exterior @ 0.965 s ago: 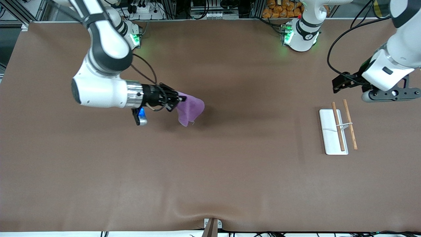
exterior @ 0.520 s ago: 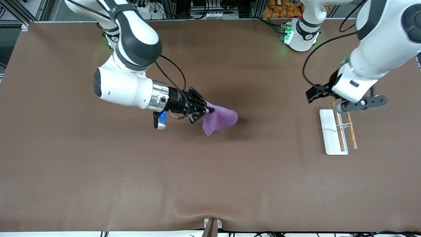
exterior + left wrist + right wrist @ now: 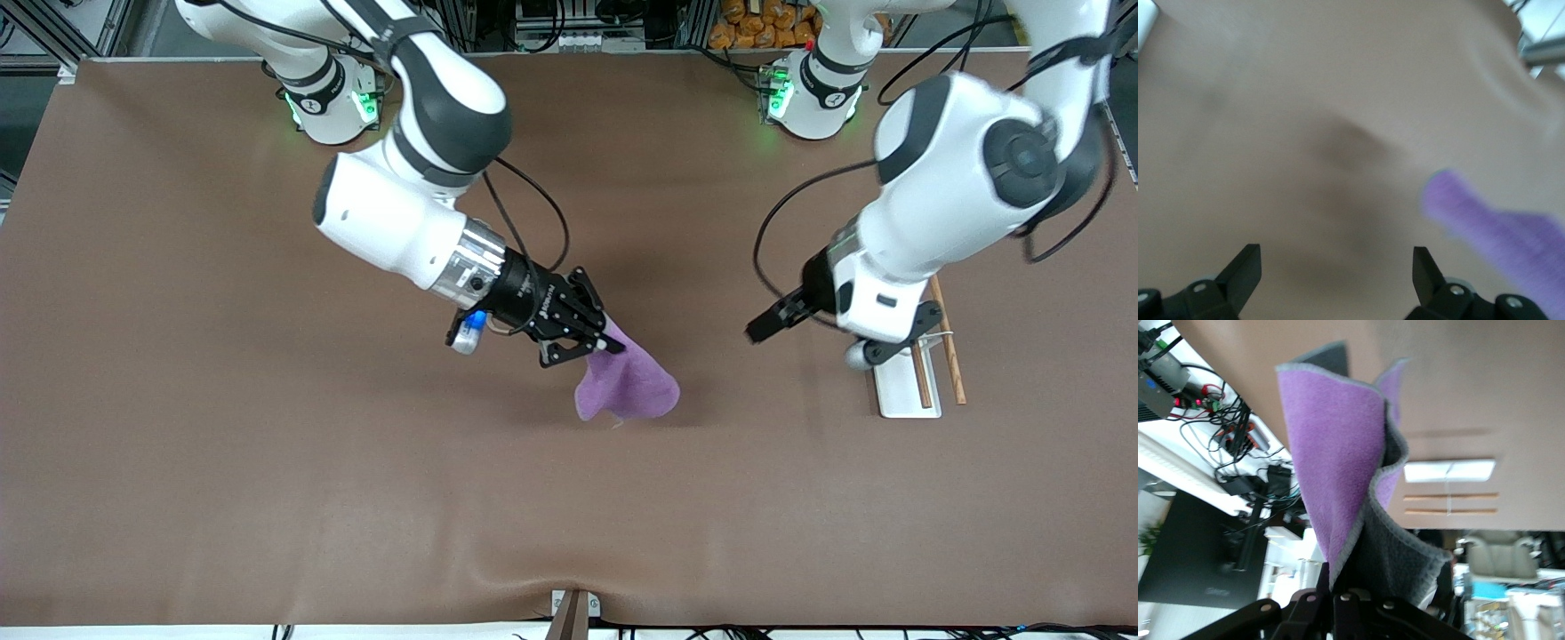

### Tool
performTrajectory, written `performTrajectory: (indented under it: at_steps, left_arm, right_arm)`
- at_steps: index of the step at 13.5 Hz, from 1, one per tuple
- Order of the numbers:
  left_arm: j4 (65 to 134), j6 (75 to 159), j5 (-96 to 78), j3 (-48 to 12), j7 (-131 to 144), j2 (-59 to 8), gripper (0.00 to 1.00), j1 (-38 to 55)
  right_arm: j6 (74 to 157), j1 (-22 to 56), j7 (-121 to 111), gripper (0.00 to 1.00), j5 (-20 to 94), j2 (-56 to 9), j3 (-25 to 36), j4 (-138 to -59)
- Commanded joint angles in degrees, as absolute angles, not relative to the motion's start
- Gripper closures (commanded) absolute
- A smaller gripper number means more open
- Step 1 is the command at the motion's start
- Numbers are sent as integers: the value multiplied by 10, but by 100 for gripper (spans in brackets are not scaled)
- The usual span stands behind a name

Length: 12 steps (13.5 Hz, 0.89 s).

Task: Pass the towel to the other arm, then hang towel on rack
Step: 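Grasp the hanging towel with the left gripper below the right gripper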

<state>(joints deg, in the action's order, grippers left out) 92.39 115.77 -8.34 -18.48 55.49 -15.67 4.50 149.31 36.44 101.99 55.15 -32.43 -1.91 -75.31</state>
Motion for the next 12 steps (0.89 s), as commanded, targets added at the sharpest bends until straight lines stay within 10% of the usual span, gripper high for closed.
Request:
performTrajectory:
  at_steps: [1, 12]
  left_arm:
    - [906, 1228, -91, -185, 674, -199, 0, 67]
    - [896, 1394, -201, -185, 774, -281, 0, 72]
  right_arm:
    - [1529, 388, 1065, 100, 558, -388, -12, -665]
    - [1532, 397, 1066, 100, 555, -390, -11, -666]
